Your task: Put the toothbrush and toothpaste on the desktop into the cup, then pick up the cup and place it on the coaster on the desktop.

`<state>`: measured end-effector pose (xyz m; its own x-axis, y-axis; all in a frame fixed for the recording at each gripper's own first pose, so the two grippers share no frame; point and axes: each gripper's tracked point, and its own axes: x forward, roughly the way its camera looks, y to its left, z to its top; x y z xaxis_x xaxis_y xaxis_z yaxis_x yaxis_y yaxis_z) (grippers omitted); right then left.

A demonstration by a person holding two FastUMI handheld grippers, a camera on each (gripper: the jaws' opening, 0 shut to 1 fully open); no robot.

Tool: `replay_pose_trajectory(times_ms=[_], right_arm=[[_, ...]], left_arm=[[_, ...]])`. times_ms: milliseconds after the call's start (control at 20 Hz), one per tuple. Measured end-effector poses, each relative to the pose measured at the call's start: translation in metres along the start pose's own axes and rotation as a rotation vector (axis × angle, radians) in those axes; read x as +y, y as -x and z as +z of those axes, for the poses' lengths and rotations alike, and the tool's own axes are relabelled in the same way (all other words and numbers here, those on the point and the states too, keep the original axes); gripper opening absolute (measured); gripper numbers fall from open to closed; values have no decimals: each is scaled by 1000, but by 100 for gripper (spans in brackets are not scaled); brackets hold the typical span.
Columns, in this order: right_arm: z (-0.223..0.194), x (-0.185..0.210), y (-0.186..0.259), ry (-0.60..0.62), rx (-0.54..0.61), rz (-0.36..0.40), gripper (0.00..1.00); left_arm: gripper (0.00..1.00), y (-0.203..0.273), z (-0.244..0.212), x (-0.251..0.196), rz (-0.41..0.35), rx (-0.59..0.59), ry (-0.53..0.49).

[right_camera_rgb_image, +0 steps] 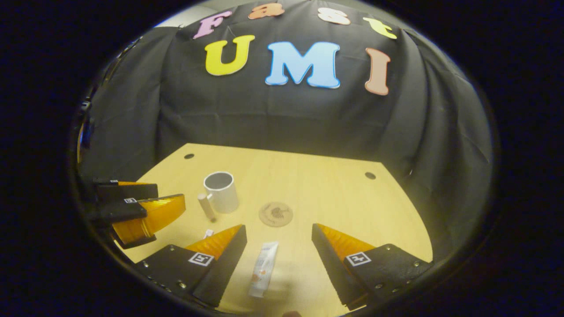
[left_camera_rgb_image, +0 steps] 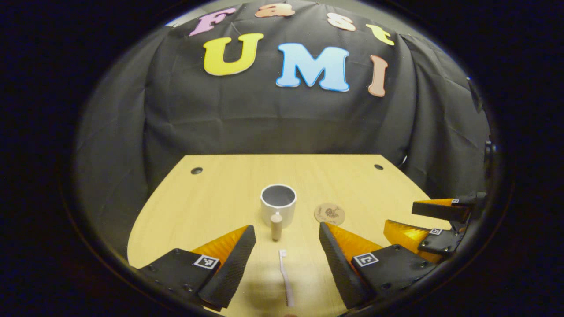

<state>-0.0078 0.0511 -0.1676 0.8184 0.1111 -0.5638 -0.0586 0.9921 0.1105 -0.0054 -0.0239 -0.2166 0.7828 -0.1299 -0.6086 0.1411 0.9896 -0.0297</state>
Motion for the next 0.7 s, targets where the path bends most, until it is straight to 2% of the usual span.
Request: replay_pose_trajectory(times_ms=[50, 200, 250, 300, 450, 500, 600, 650, 700], right_arm=[[-11, 1, -3, 4, 44, 3, 93], [-31, 5, -14, 13, 143, 20, 93], [-36, 6, -17, 8, 174, 28, 93], [-42, 8, -18, 0, 207, 38, 93], [-67, 17, -36, -33, 323, 66, 93], [-74, 18, -40, -42, 364, 70, 93], [-87, 20, -48, -60, 440, 78, 93], [-94, 21, -51, -70, 475, 83, 93], [-99, 22, -54, -77, 504, 88, 93]], left_arm=[[95, -6, -11, 1, 2, 40, 3], [95, -20, -41, 4, 3, 163, 13], [100, -27, -51, 6, 3, 203, 24], [95, -31, -60, 7, 1, 240, 38], [95, -46, -88, 12, 12, 348, 59], [100, -51, -95, 13, 14, 381, 66], [100, -58, -110, 16, 15, 456, 78], [95, -59, -118, 15, 19, 501, 78], [98, -60, -128, 15, 21, 545, 81]])
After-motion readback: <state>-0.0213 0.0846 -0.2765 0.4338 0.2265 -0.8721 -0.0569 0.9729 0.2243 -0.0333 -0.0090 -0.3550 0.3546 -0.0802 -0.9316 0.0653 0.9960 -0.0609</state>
